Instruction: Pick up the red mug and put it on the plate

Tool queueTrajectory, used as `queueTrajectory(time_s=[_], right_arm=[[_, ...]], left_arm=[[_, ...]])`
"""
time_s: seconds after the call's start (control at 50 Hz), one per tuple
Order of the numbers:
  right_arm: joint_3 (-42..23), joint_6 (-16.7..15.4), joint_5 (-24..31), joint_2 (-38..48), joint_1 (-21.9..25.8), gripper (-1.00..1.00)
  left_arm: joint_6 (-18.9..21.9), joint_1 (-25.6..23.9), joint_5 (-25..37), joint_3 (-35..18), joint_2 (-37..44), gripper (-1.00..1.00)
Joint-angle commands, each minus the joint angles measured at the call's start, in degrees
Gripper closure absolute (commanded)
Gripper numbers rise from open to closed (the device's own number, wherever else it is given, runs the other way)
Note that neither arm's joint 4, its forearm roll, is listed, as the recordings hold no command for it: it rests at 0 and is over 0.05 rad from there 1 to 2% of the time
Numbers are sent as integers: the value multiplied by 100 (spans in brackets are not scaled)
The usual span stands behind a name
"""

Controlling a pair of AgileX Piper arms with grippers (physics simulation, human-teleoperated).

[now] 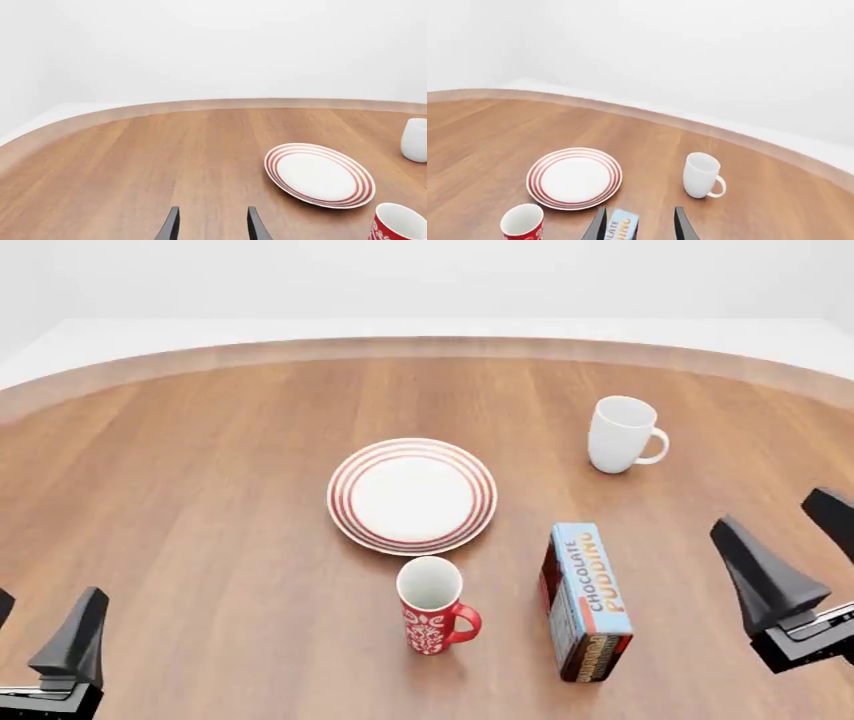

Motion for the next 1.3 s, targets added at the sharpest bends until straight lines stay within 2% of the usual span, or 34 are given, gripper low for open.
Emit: queueTrajectory(time_s=[0.02, 0.14, 0.22, 0.24, 0.28, 0.32, 0.34, 0.36, 0.38, 0.46, 0.54, 0.94, 1.3], right_arm=[[-768, -262, 212, 906, 732, -100], [-1267, -381, 682, 1235, 1184, -100], [-1576, -76, 1023, 1428, 1369, -100], [-1608, -185, 1045, 1436, 1378, -100], [-1820, 130, 1199, 1412, 1446, -100], [-1927, -196, 1329, 1572, 1616, -100], [-2025, -3, 1392, 1567, 1629, -100], [-2105, 31, 1449, 1602, 1611, -100], [-2185, -67, 1517, 1671, 1623, -100], [-2448, -72, 1803, 1919, 1768, -100], [-2575, 65, 1996, 2082, 1899, -100], [-3048, 58, 2881, 2871, 2254, -100], [-2982, 89, 3019, 3139, 2325, -100]], left_arm=[[0, 0, 0, 0, 0, -100], [0, 0, 0, 0, 0, -100], [0, 0, 0, 0, 0, -100], [0, 0, 0, 0, 0, -100], [0, 0, 0, 0, 0, -100], [0, 0, 0, 0, 0, -100], [0, 0, 0, 0, 0, -100], [0, 0, 0, 0, 0, -100], [0, 0, 0, 0, 0, -100], [0, 0, 0, 0, 0, -100], [0, 0, 0, 0, 0, -100], [0, 0, 0, 0, 0, -100], [0, 0, 0, 0, 0, -100]])
